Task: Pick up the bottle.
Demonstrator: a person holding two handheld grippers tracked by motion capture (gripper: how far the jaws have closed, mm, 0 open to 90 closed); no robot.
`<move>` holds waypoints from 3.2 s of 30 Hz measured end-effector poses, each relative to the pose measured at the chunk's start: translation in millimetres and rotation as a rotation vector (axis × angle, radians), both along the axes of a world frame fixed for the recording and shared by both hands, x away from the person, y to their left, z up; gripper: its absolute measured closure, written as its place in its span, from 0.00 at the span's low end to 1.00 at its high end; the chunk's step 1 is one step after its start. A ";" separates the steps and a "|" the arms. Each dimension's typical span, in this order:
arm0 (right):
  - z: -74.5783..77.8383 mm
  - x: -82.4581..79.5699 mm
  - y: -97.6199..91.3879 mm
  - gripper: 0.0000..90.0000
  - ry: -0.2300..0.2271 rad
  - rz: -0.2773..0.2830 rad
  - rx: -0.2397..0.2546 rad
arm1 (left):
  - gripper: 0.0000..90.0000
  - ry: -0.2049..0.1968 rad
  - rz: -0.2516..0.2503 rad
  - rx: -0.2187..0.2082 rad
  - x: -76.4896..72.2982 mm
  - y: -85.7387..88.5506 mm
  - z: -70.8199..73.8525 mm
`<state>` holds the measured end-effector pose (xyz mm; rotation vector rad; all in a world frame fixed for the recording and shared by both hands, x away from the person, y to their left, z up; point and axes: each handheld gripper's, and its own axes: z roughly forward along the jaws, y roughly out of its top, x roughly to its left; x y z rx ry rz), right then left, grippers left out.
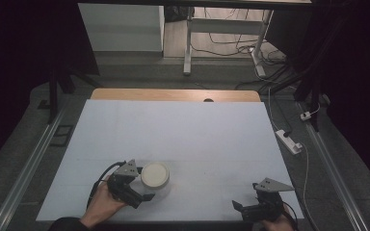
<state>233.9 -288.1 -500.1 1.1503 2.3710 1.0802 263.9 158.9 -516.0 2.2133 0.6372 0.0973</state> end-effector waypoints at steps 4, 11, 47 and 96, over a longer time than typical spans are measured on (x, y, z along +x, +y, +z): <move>0.0 0.0 -0.2 0.00 0.000 0.000 0.002 | 0.00 -0.011 -0.015 -0.005 2.6 -6.6 1.3; 0.0 -0.1 0.2 0.00 0.001 0.004 -0.001 | 0.00 -0.011 -0.030 -0.021 8.3 -15.2 1.7; 0.4 -1.2 0.8 0.00 -0.006 0.016 -0.006 | 0.08 -0.118 -0.018 0.047 5.3 -25.8 8.7; 0.4 -0.4 -0.8 0.00 -0.009 0.009 0.010 | 0.08 -0.140 -0.087 0.004 44.4 -58.3 81.5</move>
